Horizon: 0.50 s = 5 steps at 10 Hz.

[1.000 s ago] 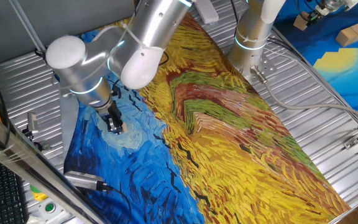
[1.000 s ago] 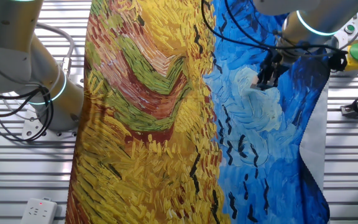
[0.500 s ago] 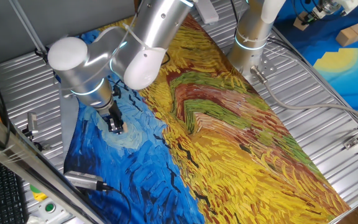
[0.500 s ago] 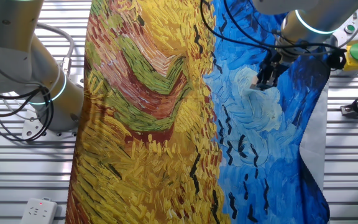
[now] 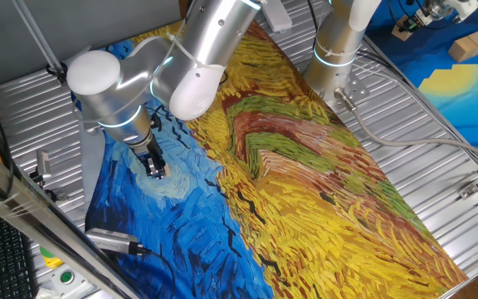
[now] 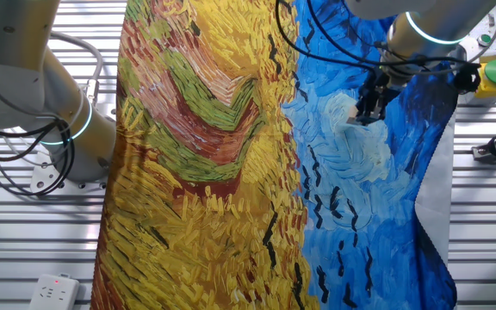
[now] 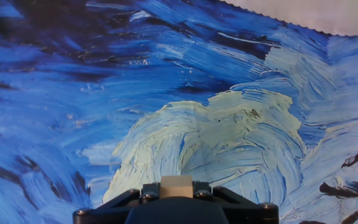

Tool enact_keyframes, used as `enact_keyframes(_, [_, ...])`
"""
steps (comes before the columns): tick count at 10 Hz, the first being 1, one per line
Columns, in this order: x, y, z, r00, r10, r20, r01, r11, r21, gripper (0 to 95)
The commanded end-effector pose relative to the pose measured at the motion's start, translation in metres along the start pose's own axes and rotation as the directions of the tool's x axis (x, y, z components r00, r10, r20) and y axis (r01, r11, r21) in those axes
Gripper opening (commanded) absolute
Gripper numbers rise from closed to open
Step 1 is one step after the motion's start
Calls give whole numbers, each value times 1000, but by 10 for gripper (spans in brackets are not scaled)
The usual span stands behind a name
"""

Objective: Pick up the small block on the left and move it to the right

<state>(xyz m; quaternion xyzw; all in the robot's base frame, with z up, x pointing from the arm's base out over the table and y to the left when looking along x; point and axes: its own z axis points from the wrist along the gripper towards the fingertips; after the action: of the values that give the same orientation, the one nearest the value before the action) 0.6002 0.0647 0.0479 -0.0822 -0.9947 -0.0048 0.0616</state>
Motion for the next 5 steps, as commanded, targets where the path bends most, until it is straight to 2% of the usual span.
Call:
enact_keyframes(1, [-2, 1, 1, 999, -52, -12, 52, 999, 7, 0])
enact_keyframes(2, [-2, 1, 1, 996, -91, -11, 91, 996, 4, 0])
enact_keyframes(5, [-2, 1, 1, 993, -114, -14, 114, 993, -2, 0])
